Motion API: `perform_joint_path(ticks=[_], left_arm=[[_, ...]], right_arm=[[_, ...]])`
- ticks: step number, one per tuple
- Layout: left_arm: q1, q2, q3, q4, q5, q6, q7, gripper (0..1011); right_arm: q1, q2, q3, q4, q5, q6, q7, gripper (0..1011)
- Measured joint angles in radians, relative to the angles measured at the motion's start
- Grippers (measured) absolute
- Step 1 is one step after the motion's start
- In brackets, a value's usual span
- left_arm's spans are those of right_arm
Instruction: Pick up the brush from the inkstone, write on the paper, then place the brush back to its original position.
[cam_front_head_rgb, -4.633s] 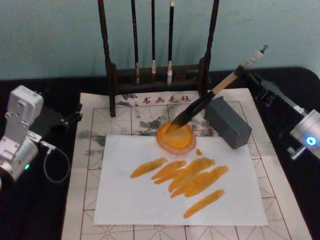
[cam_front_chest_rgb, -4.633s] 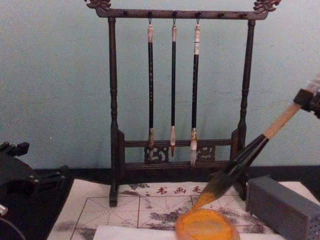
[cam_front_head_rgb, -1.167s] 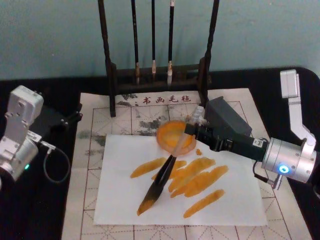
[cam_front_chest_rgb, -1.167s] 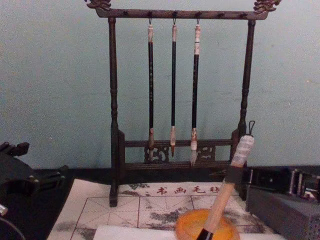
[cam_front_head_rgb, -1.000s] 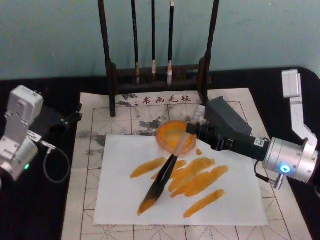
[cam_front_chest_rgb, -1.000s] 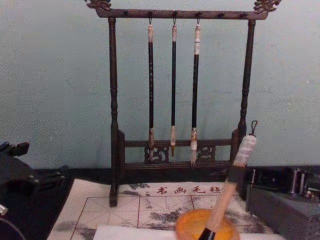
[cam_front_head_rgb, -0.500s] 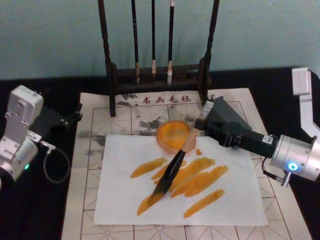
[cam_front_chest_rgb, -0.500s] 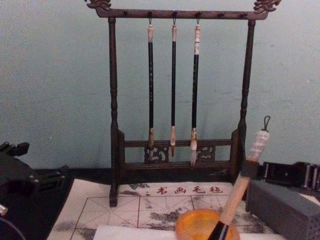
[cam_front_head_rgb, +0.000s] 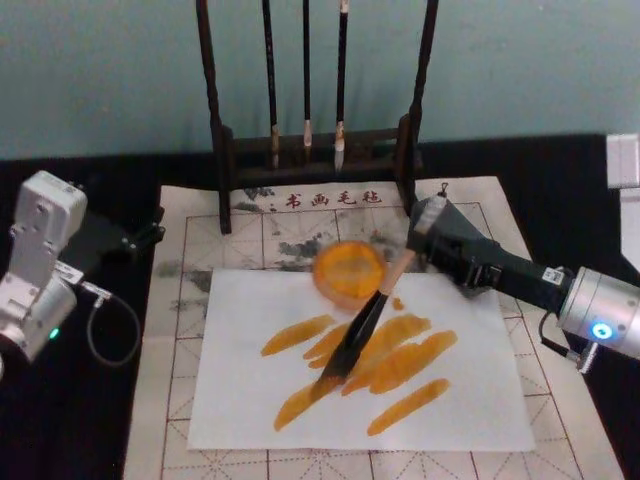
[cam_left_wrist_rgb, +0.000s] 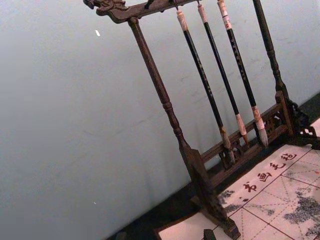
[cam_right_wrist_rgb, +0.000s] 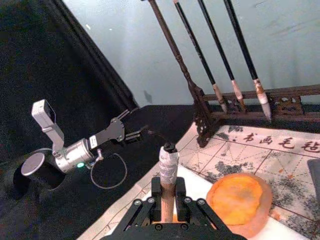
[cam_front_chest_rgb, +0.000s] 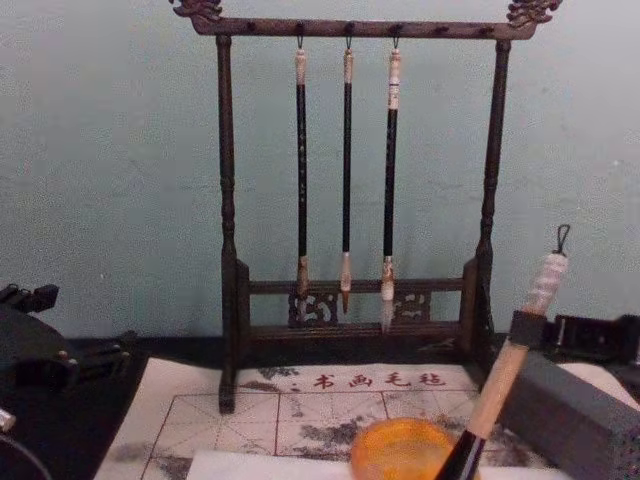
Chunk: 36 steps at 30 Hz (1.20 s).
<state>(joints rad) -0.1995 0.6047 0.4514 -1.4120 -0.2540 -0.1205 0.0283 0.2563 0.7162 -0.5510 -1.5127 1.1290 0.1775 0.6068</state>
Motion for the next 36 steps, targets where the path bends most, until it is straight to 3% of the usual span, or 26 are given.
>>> perform_joint_path(ticks=[17, 26, 36], left_arm=[[0.000, 0.000, 0.000, 0.000, 0.000, 0.000, 0.000, 1001], [0.000, 0.000, 0.000, 0.000, 0.000, 0.000, 0.000, 1001], [0.000, 0.000, 0.000, 0.000, 0.000, 0.000, 0.000, 1001]], right_arm=[[-0.031, 0.010, 0.039, -0.029, 0.029, -0.022, -0.007, 181], [-0.058, 0.001, 0.075, -0.042, 0.078, -0.047, -0.017, 181], [-0.062, -0.005, 0.081, -0.041, 0.089, -0.051, -0.025, 181]])
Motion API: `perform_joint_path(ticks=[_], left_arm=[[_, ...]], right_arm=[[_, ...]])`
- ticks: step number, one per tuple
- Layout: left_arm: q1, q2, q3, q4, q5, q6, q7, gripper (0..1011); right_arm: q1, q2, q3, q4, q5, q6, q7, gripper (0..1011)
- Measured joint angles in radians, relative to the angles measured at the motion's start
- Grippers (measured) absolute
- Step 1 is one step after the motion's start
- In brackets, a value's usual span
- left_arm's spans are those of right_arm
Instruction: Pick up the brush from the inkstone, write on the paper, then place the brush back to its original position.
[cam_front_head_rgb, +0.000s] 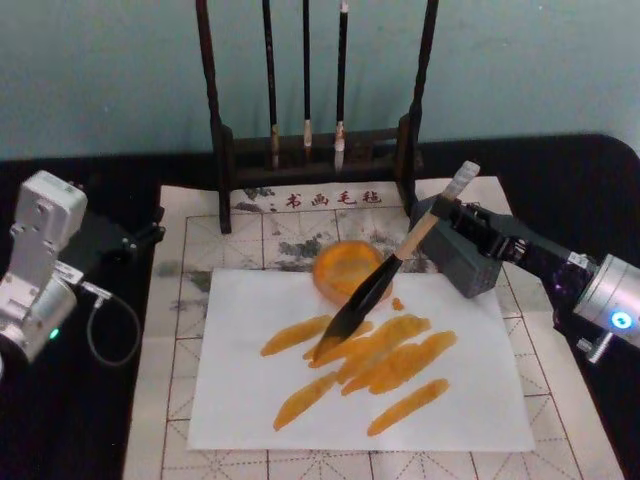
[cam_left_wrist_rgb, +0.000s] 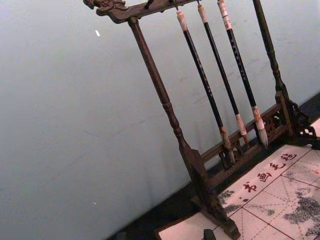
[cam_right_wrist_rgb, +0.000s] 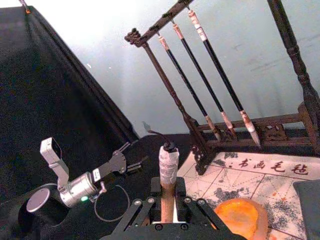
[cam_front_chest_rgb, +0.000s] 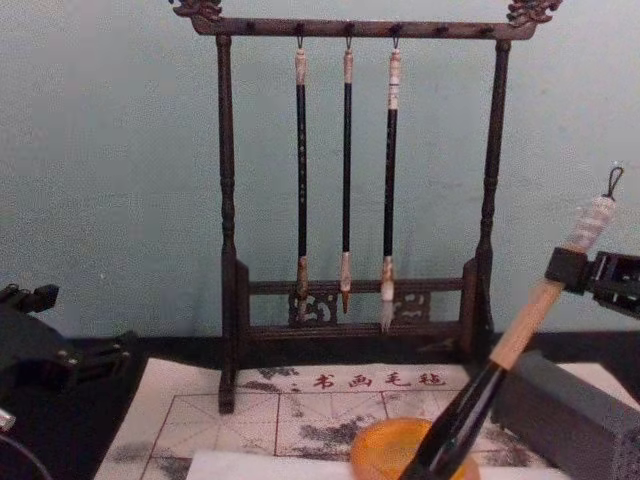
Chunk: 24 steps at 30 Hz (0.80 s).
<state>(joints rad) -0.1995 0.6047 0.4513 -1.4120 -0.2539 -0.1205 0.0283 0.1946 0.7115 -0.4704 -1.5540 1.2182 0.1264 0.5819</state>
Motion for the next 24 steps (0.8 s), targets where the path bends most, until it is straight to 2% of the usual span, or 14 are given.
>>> perform_joint_path(ticks=[13, 24], left_arm=[[0.000, 0.000, 0.000, 0.000, 0.000, 0.000, 0.000, 1001], [0.000, 0.000, 0.000, 0.000, 0.000, 0.000, 0.000, 1001]], right_arm=[[-0.005, -0.011, 0.006, 0.007, 0.009, -0.011, -0.013, 181], [-0.035, -0.062, 0.052, 0.022, 0.051, -0.057, -0.084, 181]])
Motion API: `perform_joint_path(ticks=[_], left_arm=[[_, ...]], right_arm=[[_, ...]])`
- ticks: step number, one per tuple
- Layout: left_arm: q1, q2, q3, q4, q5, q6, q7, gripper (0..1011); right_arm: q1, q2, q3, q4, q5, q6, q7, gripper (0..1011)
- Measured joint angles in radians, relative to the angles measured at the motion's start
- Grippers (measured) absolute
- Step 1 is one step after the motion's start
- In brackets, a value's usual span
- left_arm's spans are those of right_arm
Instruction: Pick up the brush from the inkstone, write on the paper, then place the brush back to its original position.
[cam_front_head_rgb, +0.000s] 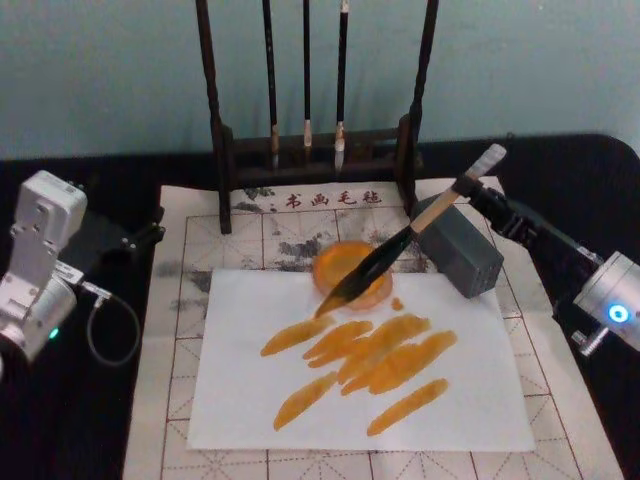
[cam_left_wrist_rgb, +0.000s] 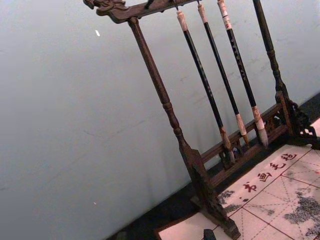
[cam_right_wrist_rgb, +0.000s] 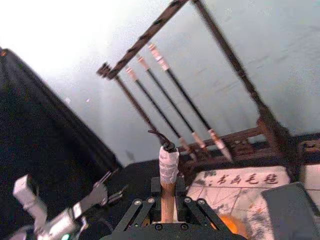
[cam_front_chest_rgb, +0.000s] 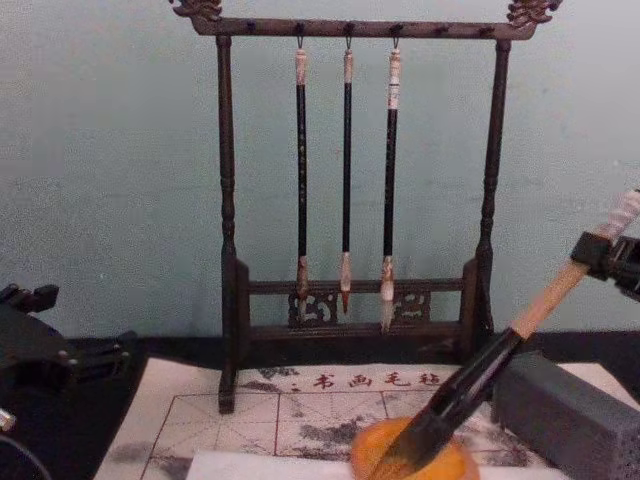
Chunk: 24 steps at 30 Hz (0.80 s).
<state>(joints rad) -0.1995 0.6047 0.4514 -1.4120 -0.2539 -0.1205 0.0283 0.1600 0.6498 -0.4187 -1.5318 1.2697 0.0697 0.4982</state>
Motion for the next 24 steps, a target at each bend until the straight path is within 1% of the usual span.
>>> perform_joint_path(ticks=[6, 8, 11, 14, 18, 24], left_arm=[[0.000, 0.000, 0.000, 0.000, 0.000, 0.000, 0.000, 1001], [0.000, 0.000, 0.000, 0.000, 0.000, 0.000, 0.000, 1001], [0.000, 0.000, 0.000, 0.000, 0.000, 0.000, 0.000, 1001], [0.000, 0.000, 0.000, 0.000, 0.000, 0.000, 0.000, 1001], [0.000, 0.000, 0.000, 0.000, 0.000, 0.000, 0.000, 1001], [0.000, 0.000, 0.000, 0.000, 0.000, 0.000, 0.000, 1001]], right_arm=[[-0.013, -0.031, 0.029, 0.015, 0.027, -0.019, -0.062, 181], [-0.016, -0.037, 0.035, 0.018, 0.030, -0.025, -0.075, 181], [-0.026, -0.053, 0.052, 0.027, 0.029, -0.049, -0.109, 181], [-0.030, -0.065, 0.063, 0.033, 0.027, -0.061, -0.123, 181], [-0.037, -0.090, 0.080, 0.051, 0.030, -0.075, -0.135, 181], [-0.034, -0.124, 0.093, 0.078, 0.038, -0.080, -0.141, 181]])
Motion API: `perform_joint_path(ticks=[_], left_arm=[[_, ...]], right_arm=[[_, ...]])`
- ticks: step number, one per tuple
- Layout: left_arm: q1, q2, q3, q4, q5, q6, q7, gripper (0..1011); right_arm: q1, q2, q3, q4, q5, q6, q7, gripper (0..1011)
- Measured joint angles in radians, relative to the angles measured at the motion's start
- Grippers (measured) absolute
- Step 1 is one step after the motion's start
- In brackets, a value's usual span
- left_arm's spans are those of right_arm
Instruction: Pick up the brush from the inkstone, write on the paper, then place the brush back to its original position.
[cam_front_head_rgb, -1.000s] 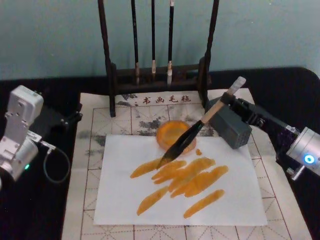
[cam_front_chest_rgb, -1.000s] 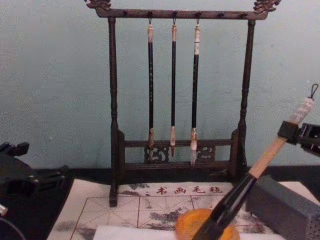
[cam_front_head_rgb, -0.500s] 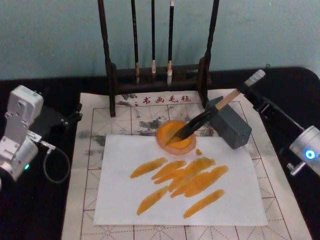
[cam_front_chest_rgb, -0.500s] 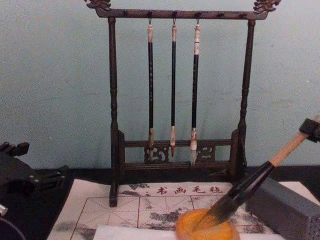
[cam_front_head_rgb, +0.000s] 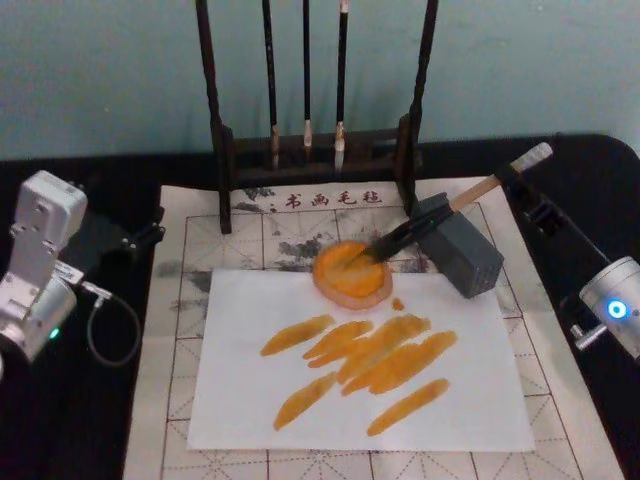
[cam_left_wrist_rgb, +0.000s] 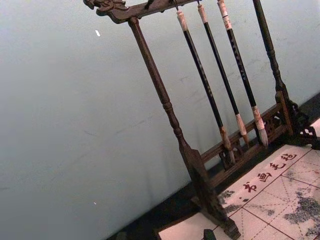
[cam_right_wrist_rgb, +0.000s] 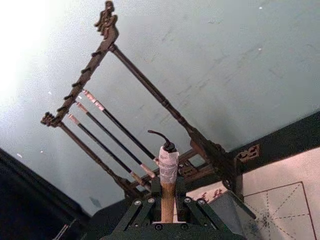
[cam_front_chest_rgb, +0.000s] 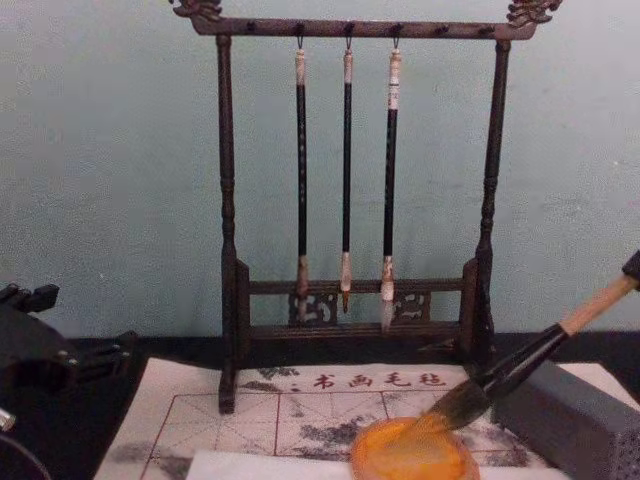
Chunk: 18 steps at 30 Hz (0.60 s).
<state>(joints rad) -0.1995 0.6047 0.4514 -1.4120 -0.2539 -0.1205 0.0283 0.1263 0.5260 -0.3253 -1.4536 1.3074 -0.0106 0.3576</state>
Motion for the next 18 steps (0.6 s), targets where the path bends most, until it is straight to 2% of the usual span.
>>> perform_joint_path(ticks=[18], left_arm=[[0.000, 0.000, 0.000, 0.000, 0.000, 0.000, 0.000, 1001]], right_arm=[[0.054, -0.068, -0.013, 0.094, 0.009, 0.032, 0.004, 181]])
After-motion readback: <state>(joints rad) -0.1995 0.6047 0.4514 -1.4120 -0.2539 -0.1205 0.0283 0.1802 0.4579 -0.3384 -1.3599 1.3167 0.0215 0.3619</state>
